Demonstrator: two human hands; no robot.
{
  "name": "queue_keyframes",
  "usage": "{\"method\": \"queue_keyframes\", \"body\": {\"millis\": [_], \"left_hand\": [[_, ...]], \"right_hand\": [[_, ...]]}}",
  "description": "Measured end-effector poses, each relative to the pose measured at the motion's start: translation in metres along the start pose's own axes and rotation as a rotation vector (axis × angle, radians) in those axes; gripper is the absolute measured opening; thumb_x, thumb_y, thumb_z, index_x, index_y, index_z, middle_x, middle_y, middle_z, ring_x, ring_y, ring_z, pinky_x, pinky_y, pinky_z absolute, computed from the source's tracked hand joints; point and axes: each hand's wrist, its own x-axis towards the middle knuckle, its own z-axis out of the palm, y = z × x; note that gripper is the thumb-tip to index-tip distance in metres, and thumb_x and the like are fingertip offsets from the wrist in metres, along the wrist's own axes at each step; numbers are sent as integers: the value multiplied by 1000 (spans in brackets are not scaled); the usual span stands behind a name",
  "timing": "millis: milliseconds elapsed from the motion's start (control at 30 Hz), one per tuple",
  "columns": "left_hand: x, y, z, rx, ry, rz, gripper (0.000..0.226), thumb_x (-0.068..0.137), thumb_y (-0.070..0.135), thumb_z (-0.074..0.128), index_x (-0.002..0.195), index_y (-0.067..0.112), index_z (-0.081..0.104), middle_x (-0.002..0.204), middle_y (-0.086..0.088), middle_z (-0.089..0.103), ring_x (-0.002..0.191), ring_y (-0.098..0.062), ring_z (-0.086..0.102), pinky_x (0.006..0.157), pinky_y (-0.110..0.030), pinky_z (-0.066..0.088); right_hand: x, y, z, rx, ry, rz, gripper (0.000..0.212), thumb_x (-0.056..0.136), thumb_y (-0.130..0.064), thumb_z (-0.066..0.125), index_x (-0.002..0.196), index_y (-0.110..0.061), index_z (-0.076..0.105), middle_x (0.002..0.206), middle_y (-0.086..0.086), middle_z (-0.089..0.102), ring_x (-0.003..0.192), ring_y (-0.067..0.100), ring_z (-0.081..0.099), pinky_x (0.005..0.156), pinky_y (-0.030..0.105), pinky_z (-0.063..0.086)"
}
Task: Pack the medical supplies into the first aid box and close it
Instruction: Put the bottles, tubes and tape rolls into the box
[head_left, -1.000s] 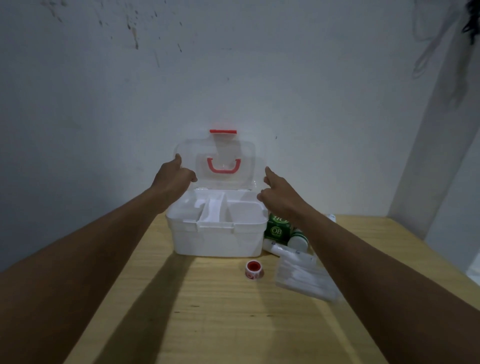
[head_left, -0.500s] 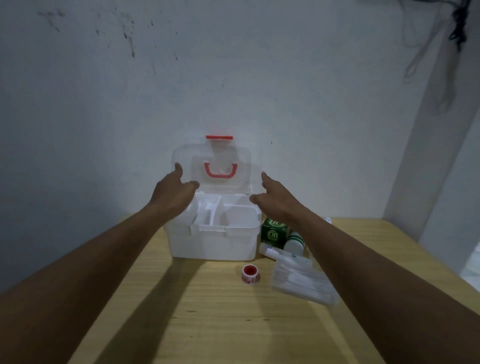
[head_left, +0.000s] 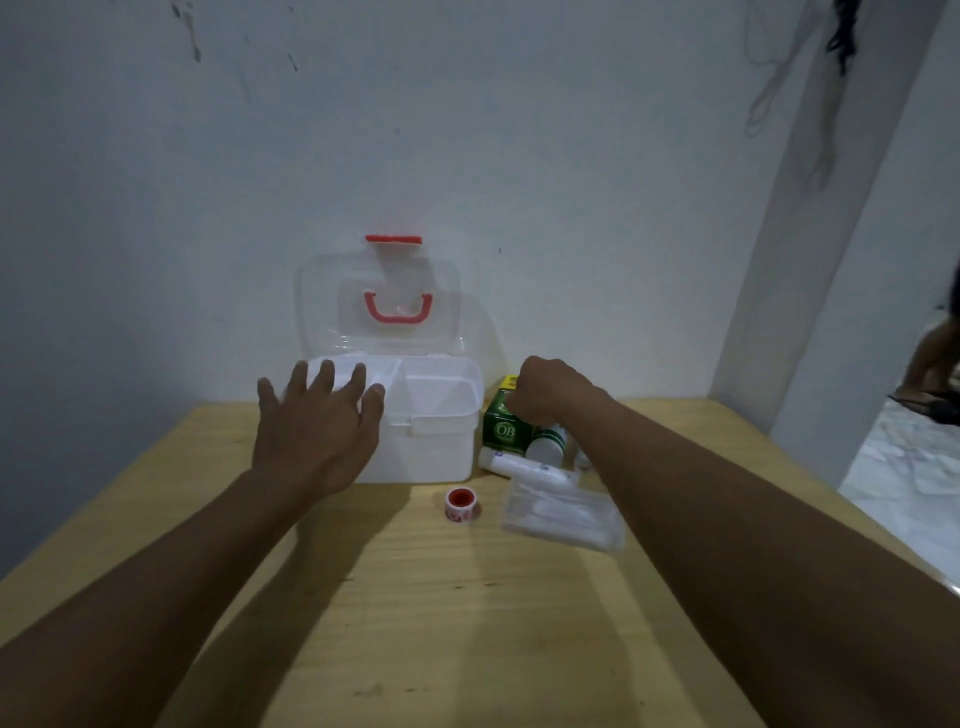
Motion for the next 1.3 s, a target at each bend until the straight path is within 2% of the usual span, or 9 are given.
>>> {"method": "queue_keyframes", "body": {"millis": [100, 233, 467, 767, 833, 967, 1067, 1167, 1300], "left_hand": [[-1, 1, 0, -5, 8, 12, 78, 89, 59, -5, 154, 29, 27, 161, -9, 27, 151, -34, 15, 118, -63, 6], [0, 0, 2, -10, 16, 12, 76, 90, 58, -3, 153, 30, 29, 161, -7, 27, 151, -32, 15, 118, -63, 6], [0, 1, 2, -44, 2, -5, 77, 89, 59, -4, 153, 32, 27, 162, -6, 25, 152, -30, 12, 119, -62, 4], [-1, 2, 0, -84, 5, -25, 75, 90, 58, -3, 154, 31, 26, 161, -5, 28, 151, -29, 14, 119, -59, 4], [-1, 2, -2, -152, 35, -41, 71, 93, 53, 2, 153, 26, 28, 159, -8, 32, 150, -29, 19, 120, -57, 7], [5, -2, -4, -243, 111, -105, 59, 101, 43, 16, 152, 17, 34, 155, -12, 39, 147, -32, 28, 120, -54, 18], [4, -4, -2, -151, 40, -88, 58, 102, 43, 15, 153, 20, 30, 159, -11, 32, 150, -32, 20, 120, -56, 13], [3, -2, -2, -100, 15, -78, 58, 101, 42, 13, 153, 22, 30, 159, -11, 31, 150, -33, 18, 119, -58, 12], [3, -2, -4, -80, -9, -73, 60, 100, 43, 10, 152, 23, 33, 157, -11, 35, 148, -35, 23, 118, -59, 14]], "right_hand": [[7, -2, 8, -34, 48, 13, 42, 91, -47, 56, 114, -12, 56, 114, 11, 62, 105, 32, 58, 75, 34, 43], [15, -9, 11, -64, -2, 44, 52, 79, -67, 57, 96, -19, 50, 95, 3, 59, 92, 27, 60, 75, 34, 47], [22, -12, 7, 90, -74, 89, 35, 80, -45, 67, 89, -14, 54, 81, 1, 56, 71, 17, 55, 60, 28, 42], [13, -5, -30, 241, 146, 131, 49, 74, -53, 68, 100, -16, 49, 109, 12, 60, 107, 34, 61, 78, 32, 45], [9, -4, -50, 238, 165, 93, 49, 75, -51, 69, 102, -14, 52, 103, 11, 57, 97, 32, 61, 70, 30, 45], [-1, -10, -89, 182, 178, -44, 43, 74, -45, 72, 90, -6, 62, 88, 12, 61, 77, 28, 58, 47, 26, 35], [-11, -14, -112, 121, 187, -97, 41, 71, -43, 74, 81, -4, 68, 75, 9, 62, 66, 25, 59, 49, 26, 38], [-20, -15, -129, 99, 192, -98, 35, 72, -42, 74, 69, -9, 62, 67, 6, 58, 58, 20, 53, 52, 27, 40], [-27, -19, -132, 83, 178, -99, 40, 73, -42, 74, 87, -5, 69, 75, 8, 63, 67, 22, 60, 60, 32, 49]]}}
